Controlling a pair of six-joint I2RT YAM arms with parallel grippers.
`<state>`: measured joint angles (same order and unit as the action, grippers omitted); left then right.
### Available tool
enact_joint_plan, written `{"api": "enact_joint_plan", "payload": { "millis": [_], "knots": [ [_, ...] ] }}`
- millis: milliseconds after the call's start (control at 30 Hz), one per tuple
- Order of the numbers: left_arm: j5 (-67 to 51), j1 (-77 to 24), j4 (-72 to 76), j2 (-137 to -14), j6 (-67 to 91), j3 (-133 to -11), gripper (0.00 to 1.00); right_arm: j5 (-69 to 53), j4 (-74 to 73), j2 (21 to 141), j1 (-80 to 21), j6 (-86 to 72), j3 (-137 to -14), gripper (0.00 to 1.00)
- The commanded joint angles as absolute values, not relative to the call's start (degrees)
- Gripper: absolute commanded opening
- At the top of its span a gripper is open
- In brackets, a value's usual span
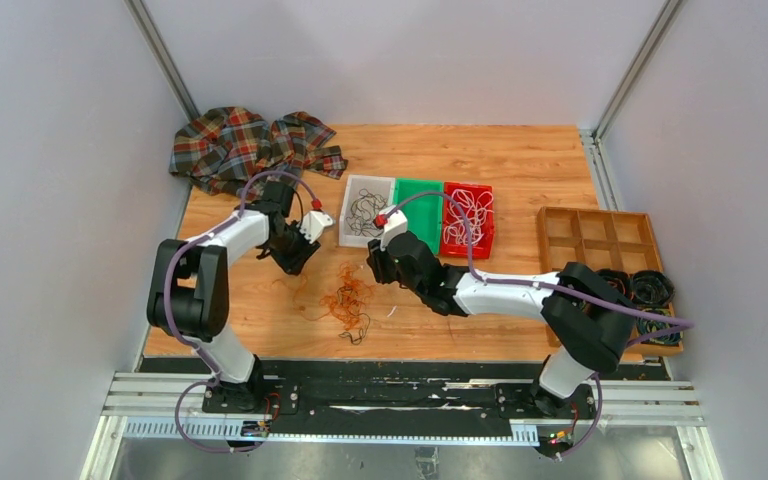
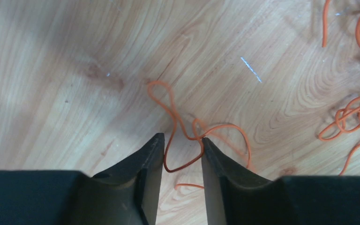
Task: Untangle the cables
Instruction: Untie the cable.
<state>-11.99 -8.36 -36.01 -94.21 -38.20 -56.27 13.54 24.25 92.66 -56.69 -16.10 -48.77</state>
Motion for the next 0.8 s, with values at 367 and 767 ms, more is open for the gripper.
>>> {"api": "enact_joint_plan", "payload": {
  "millis": [367, 767],
  "knots": [
    [-24.70, -7.91, -57.99, -80.22, -34.76, -73.07, 0.01, 11.64, 29.59, 87.85, -57.44, -17.31, -47.61, 0.26],
    [-29.73, -8.58, -67.26, -68.12, -26.73, -93.77, 0.01, -2.25, 45.86, 83.43, -59.78, -13.34, -46.69, 0.56]
  ]
}}
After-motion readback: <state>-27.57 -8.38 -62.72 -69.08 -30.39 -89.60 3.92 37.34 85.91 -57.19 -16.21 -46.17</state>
